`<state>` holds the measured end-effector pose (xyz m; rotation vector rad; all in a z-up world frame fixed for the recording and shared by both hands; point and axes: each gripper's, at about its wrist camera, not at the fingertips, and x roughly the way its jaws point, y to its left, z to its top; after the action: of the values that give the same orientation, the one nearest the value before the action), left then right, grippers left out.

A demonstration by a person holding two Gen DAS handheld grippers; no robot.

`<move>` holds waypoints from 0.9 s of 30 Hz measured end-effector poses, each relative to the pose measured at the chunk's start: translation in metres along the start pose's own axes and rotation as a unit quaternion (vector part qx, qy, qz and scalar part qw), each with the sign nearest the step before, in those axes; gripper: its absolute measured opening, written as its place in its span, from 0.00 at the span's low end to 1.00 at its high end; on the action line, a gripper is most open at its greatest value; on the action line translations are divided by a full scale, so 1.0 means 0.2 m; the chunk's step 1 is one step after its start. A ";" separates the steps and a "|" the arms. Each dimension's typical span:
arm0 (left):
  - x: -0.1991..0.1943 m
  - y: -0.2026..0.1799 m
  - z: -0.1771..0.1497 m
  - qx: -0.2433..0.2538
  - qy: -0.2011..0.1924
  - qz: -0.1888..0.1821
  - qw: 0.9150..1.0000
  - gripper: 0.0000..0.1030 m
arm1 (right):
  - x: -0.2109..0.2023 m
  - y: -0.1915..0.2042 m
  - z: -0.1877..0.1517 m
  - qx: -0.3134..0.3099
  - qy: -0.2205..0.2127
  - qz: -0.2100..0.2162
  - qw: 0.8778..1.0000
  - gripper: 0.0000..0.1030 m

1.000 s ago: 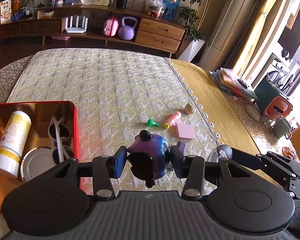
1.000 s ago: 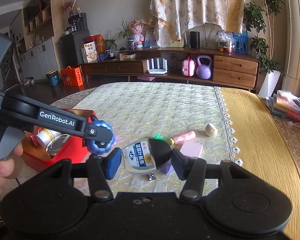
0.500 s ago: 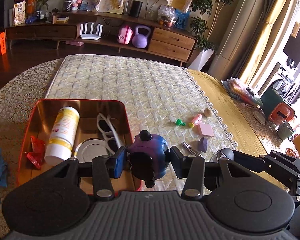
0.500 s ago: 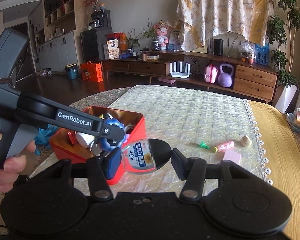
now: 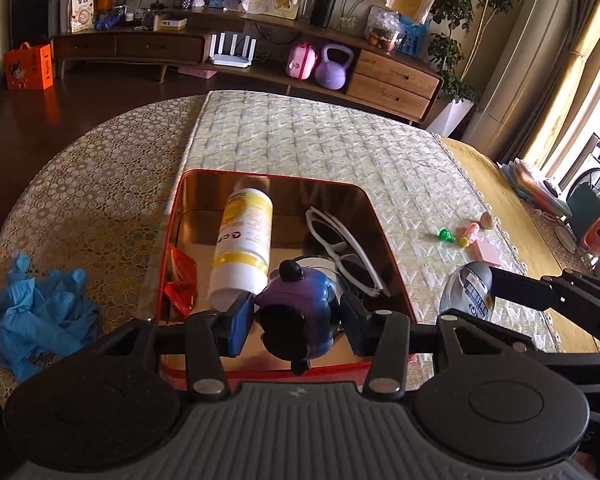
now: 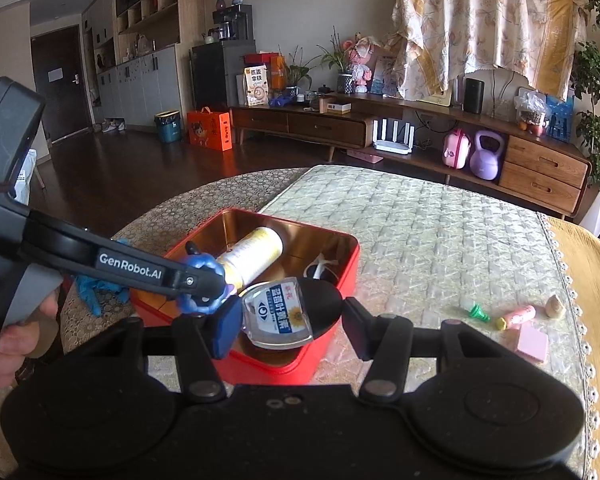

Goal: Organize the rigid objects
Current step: 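Carry the toy figure and clear container over the red tin box with both tools, then lower the toy figure into the box and open the left tool while the right tool releases the container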

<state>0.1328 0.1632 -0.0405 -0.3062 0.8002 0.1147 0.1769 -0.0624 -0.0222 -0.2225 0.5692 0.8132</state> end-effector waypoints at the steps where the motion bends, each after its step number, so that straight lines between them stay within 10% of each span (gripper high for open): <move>1: 0.00 0.02 0.00 -0.002 0.001 0.003 1.000 0.45 | 0.02 0.01 0.01 -0.002 0.001 0.002 1.000 0.52; 27: 0.08 0.15 -0.03 -0.002 -0.001 0.029 1.000 0.35 | 0.41 0.10 0.00 -0.057 0.056 0.015 0.997 0.53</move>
<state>0.1329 0.1895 -0.0634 -0.2861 0.8076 0.1719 0.2070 0.0028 -0.0679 -0.3664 0.6328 0.8663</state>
